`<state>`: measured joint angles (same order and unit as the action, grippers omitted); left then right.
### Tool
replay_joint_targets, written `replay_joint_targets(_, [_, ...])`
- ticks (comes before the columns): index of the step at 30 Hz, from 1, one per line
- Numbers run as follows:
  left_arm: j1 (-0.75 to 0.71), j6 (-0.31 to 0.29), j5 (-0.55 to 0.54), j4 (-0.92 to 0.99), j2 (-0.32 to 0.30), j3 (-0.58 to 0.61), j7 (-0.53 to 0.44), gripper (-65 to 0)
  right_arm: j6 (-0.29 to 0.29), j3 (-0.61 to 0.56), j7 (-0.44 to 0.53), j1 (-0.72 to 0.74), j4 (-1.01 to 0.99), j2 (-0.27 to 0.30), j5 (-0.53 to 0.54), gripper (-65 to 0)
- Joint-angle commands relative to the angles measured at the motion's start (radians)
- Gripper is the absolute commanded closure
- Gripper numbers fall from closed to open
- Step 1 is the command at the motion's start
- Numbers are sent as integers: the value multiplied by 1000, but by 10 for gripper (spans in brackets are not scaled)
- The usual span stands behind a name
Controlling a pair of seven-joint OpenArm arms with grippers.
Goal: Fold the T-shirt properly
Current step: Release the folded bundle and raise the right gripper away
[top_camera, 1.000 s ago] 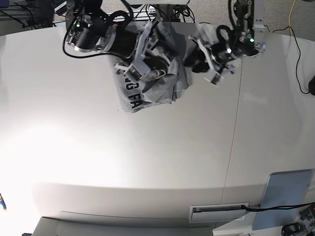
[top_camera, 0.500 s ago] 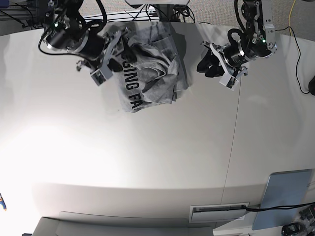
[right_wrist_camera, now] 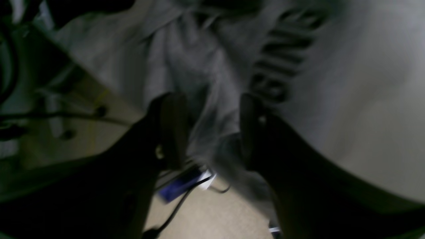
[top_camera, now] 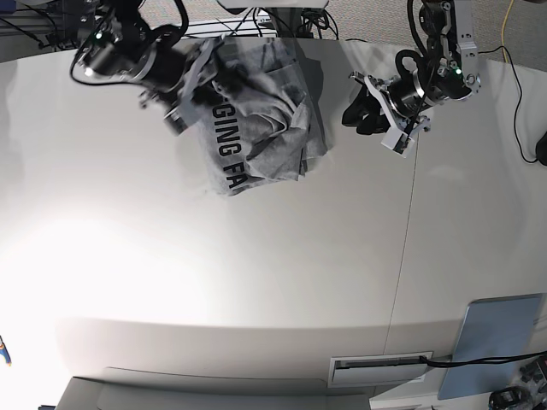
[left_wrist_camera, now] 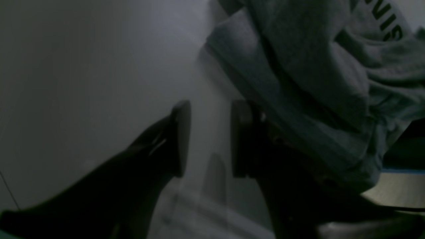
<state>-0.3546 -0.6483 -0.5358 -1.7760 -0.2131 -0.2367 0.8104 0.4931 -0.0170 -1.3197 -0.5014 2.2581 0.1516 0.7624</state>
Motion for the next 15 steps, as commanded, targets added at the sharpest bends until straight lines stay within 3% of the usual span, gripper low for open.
replay_joint_targets(1, [3, -7, -19, -17, -5, -2, -23, -215, 16, -42, 2, -19, 18, -2, 52, -240])
replay_joint_targets(4, [3, -7, -19, -17, -5, -2, -23, -215, 53, -181, -14, -48, 18, -2, 108, -240])
replay_joint_targets(7, [2, -7, -18, -17, -6, -2, -21, -215, 56, -243, 4, -29, 23, -2, 85, -231])
replay_joint_targets(11, [3, -7, -19, -17, -6, -2, -14, -215, 55, -209, 35, -13, 55, -2, 31, -231])
replay_joint_targets(15, [3, -8, -46, -17, -6, -2, -16, -215, 53, -98, 82, -2, 79, -2, -2, -231])
